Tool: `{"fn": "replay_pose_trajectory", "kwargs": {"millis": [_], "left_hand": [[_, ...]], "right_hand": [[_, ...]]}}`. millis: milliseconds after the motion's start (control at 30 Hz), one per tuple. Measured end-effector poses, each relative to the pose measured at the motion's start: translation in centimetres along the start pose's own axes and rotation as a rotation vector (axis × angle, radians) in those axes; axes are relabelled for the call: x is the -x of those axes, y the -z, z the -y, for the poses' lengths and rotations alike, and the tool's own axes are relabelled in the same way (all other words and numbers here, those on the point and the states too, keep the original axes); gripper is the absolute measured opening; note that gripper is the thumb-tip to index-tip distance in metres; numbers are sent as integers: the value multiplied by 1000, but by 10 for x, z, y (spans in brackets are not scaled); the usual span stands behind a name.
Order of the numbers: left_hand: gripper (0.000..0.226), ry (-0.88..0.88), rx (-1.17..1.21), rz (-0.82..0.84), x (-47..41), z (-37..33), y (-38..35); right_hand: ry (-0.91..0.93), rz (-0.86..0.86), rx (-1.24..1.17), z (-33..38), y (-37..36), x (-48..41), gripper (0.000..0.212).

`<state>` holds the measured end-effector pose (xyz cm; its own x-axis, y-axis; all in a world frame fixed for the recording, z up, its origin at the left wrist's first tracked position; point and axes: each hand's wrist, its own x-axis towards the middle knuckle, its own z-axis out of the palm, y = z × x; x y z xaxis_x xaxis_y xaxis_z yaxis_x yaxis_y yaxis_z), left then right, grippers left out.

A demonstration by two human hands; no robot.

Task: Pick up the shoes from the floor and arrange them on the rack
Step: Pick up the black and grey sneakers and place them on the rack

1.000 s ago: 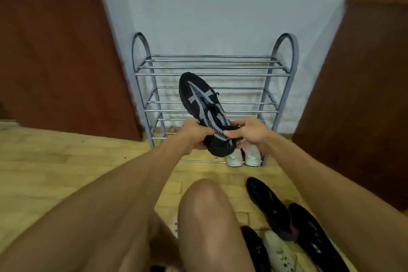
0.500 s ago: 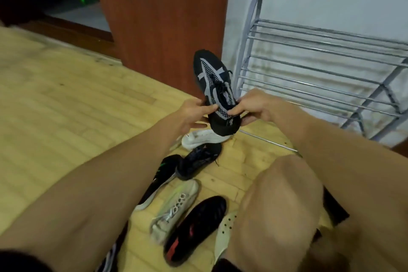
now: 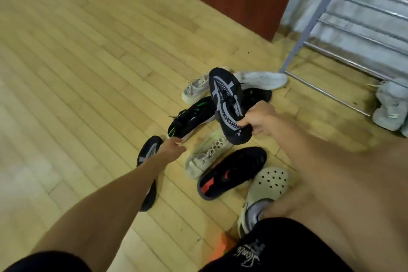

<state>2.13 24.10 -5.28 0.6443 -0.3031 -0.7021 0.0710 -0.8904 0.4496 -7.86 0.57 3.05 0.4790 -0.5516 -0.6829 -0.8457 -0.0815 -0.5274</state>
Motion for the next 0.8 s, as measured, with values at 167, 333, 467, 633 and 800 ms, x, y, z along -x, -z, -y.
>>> {"fn": "replay_pose_trajectory", "kwargs": {"millis": [167, 333, 467, 633, 800], "left_hand": [[63, 312, -194, -289, 3, 106, 5], [48, 516, 190, -98, 13, 154, -3], [43, 527, 330, -64, 17, 163, -23], [23, 492, 577, -66, 22, 150, -45], [5, 482, 828, 52, 38, 143, -35]], "right_hand": [[-5, 127, -11, -12, -50, 3, 36], [36, 147, 23, -14, -61, 5, 38], [34, 152, -22, -17, -64, 10, 37], [13, 143, -132, -17, -67, 23, 37], [-10, 144, -185, -21, -68, 30, 46]]}}
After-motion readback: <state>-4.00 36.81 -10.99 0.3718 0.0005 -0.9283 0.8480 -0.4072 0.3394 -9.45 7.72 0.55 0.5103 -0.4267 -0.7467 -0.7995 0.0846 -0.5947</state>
